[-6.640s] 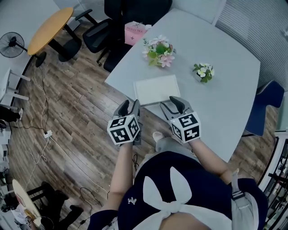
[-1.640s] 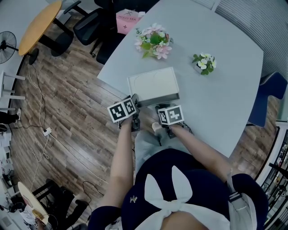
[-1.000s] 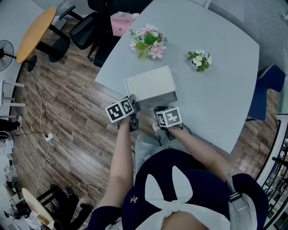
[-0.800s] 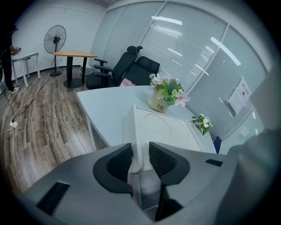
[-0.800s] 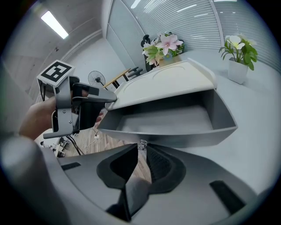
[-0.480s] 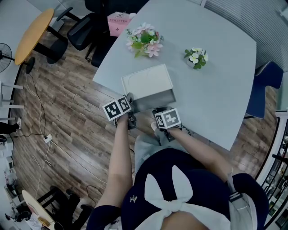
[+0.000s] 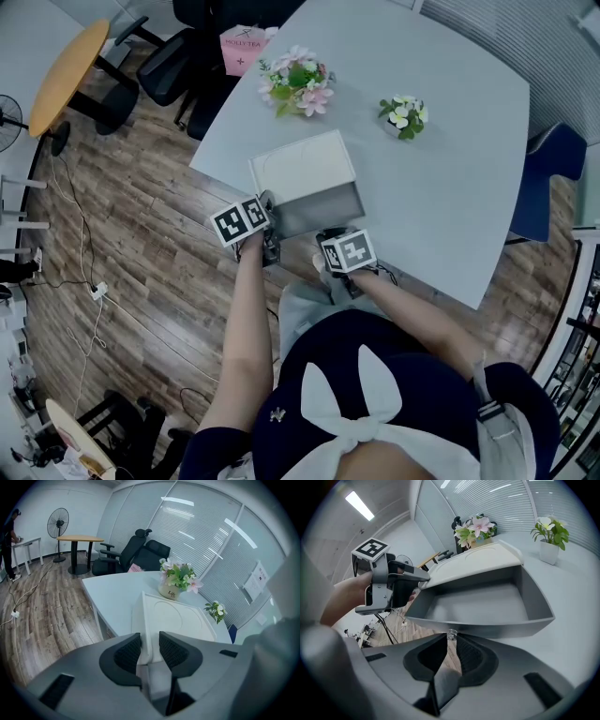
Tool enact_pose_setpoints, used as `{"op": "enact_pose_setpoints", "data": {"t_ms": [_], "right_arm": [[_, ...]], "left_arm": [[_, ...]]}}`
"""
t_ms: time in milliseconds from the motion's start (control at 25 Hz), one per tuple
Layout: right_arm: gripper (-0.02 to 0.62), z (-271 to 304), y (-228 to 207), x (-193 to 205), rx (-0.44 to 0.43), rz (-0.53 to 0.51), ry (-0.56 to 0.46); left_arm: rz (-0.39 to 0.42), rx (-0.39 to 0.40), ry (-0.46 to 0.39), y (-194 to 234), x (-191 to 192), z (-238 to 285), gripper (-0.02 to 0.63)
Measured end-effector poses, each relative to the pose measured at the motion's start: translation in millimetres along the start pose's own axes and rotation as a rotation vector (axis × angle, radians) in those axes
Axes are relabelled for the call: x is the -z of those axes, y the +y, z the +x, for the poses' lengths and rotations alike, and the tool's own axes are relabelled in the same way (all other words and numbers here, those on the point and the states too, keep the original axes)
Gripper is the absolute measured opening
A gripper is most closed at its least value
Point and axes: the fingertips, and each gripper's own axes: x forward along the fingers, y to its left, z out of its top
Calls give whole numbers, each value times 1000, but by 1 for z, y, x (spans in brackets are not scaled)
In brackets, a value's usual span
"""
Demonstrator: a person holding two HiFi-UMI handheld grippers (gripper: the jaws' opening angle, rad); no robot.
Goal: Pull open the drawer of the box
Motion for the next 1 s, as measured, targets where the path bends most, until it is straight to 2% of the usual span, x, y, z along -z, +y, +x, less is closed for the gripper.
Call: {"op": "enact_pose_setpoints", "data": {"t_ms": [480, 800, 1000], "right_arm": [[66, -8, 7, 27, -1, -3, 11], [67, -11, 6, 28, -14, 13, -18], [69, -9, 3, 27, -11, -14, -32]], "left_arm": [[36, -16, 10, 0, -1, 0, 134], [48, -12, 5, -1, -1, -1, 133], [40, -11, -7, -1, -2, 0, 134]]}}
